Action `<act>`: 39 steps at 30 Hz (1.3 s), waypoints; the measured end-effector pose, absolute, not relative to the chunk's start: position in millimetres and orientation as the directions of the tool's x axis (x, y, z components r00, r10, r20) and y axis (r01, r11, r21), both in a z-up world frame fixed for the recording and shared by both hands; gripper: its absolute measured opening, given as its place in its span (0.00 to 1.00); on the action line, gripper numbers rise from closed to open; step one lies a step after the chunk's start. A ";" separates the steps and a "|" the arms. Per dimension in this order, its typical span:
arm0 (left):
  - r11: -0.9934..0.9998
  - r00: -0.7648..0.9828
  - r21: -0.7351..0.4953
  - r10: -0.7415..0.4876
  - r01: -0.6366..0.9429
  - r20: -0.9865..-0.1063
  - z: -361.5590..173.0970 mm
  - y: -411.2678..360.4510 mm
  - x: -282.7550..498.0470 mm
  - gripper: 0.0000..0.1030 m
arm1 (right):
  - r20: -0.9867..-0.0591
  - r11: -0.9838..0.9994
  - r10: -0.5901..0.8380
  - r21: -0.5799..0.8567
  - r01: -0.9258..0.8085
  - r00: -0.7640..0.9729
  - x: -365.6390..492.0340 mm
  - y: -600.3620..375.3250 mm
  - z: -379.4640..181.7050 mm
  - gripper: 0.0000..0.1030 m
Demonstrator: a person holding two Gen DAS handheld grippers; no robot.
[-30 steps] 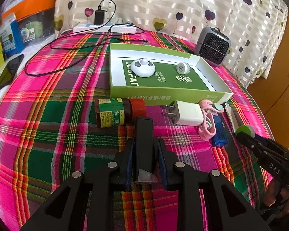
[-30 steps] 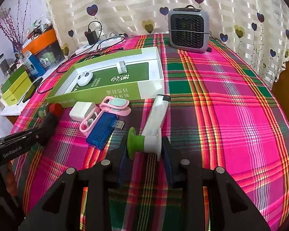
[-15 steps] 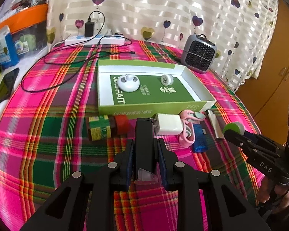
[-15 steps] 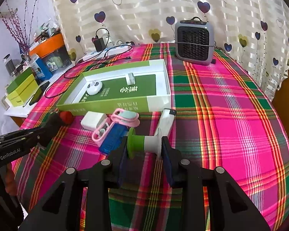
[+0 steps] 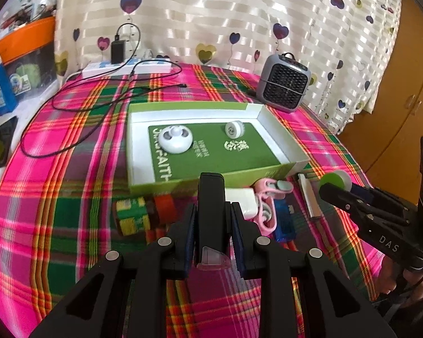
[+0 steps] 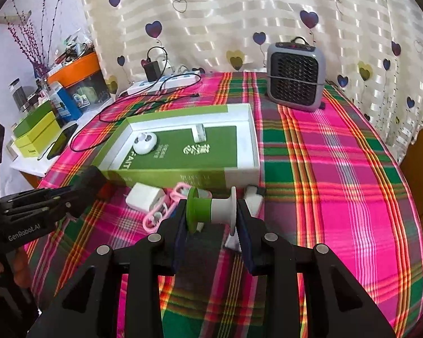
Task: Organize rigid objects
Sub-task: 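Lift and carry the black device with the left tool while the right tool carries the roller to the box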
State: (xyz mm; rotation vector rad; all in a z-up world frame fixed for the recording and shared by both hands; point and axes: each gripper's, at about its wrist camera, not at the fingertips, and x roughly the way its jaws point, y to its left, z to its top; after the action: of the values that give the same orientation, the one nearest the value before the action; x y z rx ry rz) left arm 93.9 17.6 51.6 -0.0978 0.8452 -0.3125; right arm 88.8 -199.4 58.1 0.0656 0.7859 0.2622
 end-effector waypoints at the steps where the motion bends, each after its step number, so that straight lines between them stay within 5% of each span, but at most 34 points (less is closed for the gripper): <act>1: 0.949 0.619 -0.211 -0.314 0.235 -0.720 52.4 16.5 96.8 0.21 | -0.689 0.965 0.259 0.155 -0.212 0.676 92.4 -199.1 60.0 0.33; 39: 0.947 0.598 -0.167 -0.303 0.273 -0.742 45.2 -19.0 180.5 0.21 | -0.731 0.956 0.269 0.123 -0.266 0.627 220.0 -181.4 58.6 0.33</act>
State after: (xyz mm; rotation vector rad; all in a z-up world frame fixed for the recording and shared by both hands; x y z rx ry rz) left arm 180.5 -19.0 45.2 -0.0378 0.8677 -0.3344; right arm 220.0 -181.4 58.6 0.0033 0.8384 0.3065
